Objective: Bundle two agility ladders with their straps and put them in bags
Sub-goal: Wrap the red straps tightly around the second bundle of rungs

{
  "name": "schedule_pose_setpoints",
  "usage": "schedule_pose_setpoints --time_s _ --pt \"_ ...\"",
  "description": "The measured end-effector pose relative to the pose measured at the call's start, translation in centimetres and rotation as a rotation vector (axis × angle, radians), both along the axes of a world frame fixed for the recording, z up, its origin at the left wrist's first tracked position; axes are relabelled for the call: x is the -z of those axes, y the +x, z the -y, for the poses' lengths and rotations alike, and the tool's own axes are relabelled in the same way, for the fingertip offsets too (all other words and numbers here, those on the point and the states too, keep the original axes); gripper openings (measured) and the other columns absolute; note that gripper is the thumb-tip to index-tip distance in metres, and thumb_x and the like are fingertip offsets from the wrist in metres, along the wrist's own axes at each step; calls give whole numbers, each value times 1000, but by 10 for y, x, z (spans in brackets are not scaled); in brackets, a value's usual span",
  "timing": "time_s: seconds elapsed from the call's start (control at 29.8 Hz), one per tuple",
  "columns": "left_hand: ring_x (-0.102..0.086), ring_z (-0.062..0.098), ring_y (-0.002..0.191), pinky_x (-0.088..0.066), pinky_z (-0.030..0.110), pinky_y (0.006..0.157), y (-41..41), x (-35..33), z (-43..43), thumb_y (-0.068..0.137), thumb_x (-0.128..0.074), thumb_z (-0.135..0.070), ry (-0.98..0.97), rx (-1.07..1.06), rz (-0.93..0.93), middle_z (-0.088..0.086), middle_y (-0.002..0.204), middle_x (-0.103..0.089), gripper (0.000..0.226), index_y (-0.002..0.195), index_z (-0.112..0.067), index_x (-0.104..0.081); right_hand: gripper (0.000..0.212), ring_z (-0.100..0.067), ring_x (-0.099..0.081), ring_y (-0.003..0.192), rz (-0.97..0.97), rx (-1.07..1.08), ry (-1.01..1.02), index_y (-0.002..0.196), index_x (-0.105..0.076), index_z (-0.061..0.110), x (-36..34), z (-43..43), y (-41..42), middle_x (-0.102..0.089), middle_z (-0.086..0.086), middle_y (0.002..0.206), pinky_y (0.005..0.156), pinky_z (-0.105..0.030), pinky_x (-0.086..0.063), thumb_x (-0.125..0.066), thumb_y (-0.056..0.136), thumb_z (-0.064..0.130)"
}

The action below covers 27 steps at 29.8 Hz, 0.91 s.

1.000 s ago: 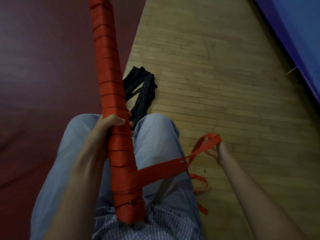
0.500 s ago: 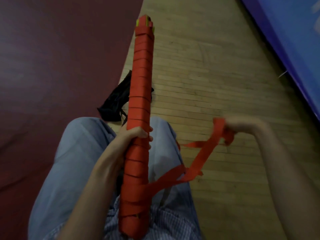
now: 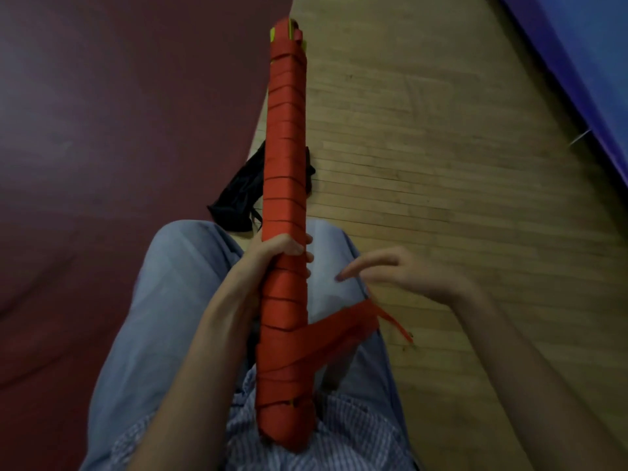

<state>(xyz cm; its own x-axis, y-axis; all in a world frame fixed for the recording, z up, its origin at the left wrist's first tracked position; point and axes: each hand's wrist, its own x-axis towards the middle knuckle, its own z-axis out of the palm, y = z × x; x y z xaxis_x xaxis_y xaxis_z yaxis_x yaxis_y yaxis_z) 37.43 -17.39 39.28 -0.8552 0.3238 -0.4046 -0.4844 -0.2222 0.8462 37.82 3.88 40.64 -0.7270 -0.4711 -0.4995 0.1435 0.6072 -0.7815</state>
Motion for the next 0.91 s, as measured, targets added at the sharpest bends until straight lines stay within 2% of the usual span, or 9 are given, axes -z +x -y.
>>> schedule_pose_setpoints --time_s 0.07,0.13,0.3,0.4,0.47,0.54,0.71,0.84,0.91 --pt "-61 11 50 -50 20 47 1 2 3 34 -63 -28 18 -34 11 -1 58 -65 54 86 -12 -60 14 4 -57 108 98 -181 -14 98 -65 37 -4 25 11 -65 19 108 96 -18 -43 -54 90 34" --pt "-61 11 52 -50 21 49 0 5 5 36 -64 -27 57 -47 7 -1 60 -65 52 86 -13 -59 11 5 -60 93 140 -258 -21 95 -62 30 -1 42 17 -65 22 92 85 -16 -44 -53 91 34" --pt "-61 11 57 -51 25 56 0 11 13 39 -65 -25 104 -73 -19 0 63 -65 49 87 -14 -59 37 4 -61 79 192 -257 -28 115 -59 2 1 60 22 -67 5 95 74 -12 -47 -53 91 29" --pt "-61 10 57 -52 25 56 -2 13 13 40 -65 -26 120 -80 -16 -1 63 -65 49 87 -15 -60 34 7 -54 54 268 -304 13 90 -66 7 3 62 24 -67 11 69 55 -6 -40 -48 92 35" --pt "-60 10 56 -51 24 54 -2 13 15 40 -65 -26 120 -84 -15 -1 63 -64 49 87 -15 -60 40 2 -44 40 251 -290 -35 58 -54 24 5 63 28 -51 16 44 46 -8 -33 -49 84 54" --pt "-60 11 55 -51 24 52 -2 14 17 40 -65 -26 123 -90 -11 0 63 -64 50 88 -15 -60 48 -1 -32 38 205 -261 -121 47 -42 29 6 60 29 -37 15 40 44 -10 -27 -51 71 70" --pt "-61 11 56 -50 25 50 -2 20 18 42 -67 -25 151 -109 9 0 66 -65 52 92 -14 -59 28 5 -49 51 174 -284 -159 70 -59 27 -6 49 27 -56 22 54 54 -7 -36 -52 93 12" --pt "-60 12 54 -51 24 51 -5 21 16 42 -65 -24 215 -103 21 1 64 -63 52 92 -13 -58 24 3 -48 52 109 -225 -215 70 -59 27 2 45 31 -54 17 56 54 -9 -37 -54 91 16" --pt "-60 12 55 -51 23 52 -5 20 14 41 -67 -18 367 -75 41 1 66 -63 49 89 -13 -59 23 1 -45 49 130 -114 -329 64 -59 28 1 44 32 -50 14 53 50 -11 -37 -54 86 22"
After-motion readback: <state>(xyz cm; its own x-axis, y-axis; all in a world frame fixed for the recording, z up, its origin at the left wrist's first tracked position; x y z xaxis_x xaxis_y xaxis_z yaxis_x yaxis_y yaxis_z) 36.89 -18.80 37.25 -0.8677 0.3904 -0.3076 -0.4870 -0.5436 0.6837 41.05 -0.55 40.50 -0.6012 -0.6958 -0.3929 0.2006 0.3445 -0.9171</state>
